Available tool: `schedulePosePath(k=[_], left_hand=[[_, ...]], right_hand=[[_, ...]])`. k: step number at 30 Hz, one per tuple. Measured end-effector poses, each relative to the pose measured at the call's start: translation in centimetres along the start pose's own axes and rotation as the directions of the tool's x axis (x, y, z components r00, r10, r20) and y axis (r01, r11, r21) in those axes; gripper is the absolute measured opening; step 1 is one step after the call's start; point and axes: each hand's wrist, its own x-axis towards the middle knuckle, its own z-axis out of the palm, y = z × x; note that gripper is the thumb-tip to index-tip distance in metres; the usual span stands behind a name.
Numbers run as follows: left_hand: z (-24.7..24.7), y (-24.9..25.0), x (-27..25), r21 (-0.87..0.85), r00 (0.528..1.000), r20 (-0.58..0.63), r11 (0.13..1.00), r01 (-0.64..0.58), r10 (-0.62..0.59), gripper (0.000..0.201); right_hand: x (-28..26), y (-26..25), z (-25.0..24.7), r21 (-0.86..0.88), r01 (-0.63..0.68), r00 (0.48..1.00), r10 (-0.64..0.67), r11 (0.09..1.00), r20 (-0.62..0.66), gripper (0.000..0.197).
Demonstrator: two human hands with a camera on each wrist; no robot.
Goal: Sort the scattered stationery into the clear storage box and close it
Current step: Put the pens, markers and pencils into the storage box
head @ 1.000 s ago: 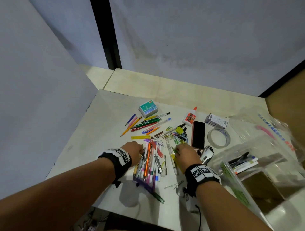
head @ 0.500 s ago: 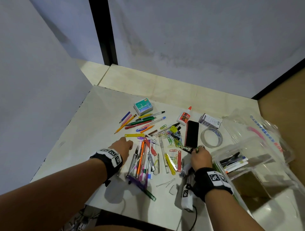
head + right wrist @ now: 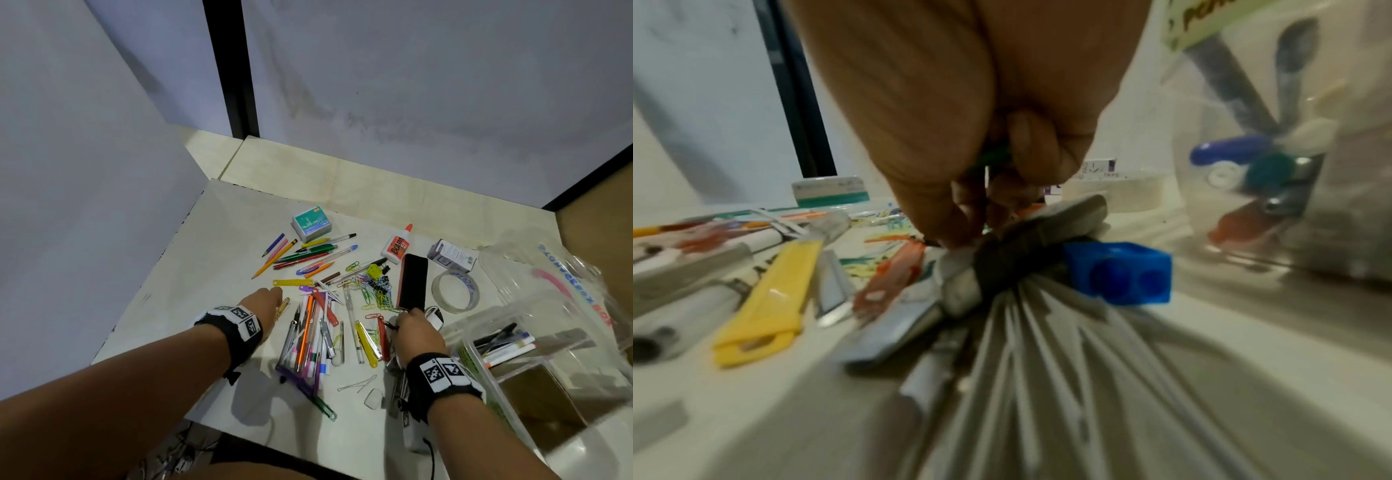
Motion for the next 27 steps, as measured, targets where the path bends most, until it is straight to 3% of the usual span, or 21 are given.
schedulePosePath(k=[6, 9, 13, 16, 19, 23, 27], left_hand=[[-0.1, -0.8, -0.1, -0.090, 1.000, -0.009, 0.996, 0.011, -0.012, 0.040], [0.0, -0.7, -0.2, -0.127, 1.000, -0.007, 0.992, 0.021, -0.022, 0.044], [0.4, -0.4, -0.3, -0.081, 1.000, -0.004, 0.997, -0.010, 0.009, 0.047], [0.6, -0.3, -0.7, 0.021, 0.999, -0.001, 0.999, -0.038, 0.038, 0.039], [0.4, -0.2, -0.8, 0.037, 0.999, -0.008, 0.999, -0.037, 0.037, 0.031], [0.0, 0.1, -0.7, 0.011, 1.000, -0.005, 1.000, -0.003, 0.003, 0.037], [0.1, 0.8, -0.7, 0.066, 0.998, 0.035, 0.997, -0.045, 0.043, 0.032]], right_hand=[[-0.4, -2.5, -0.7, 0.307, -0.077, 0.994, 0.097, 0.948, -0.048, 0.022], [-0.3, -4.2, -0.9, 0.379, -0.047, 0.999, 0.053, 0.924, -0.005, 0.016], [0.3, -5.8, -0.4, 0.376, -0.083, 0.995, 0.060, 0.923, 0.074, 0.023], [0.8, -6.4, 0.2, 0.335, -0.122, 0.991, 0.096, 0.934, 0.092, 0.025], [0.9, -6.7, 0.7, 0.239, -0.094, 0.993, 0.072, 0.966, 0.099, 0.027], [0.7, -6.8, 1.4, 0.121, -0.030, 0.993, 0.016, 0.992, 0.115, 0.018], [0.0, -6.5, 1.0, 0.218, -0.083, 0.992, 0.060, 0.972, 0.110, 0.028]])
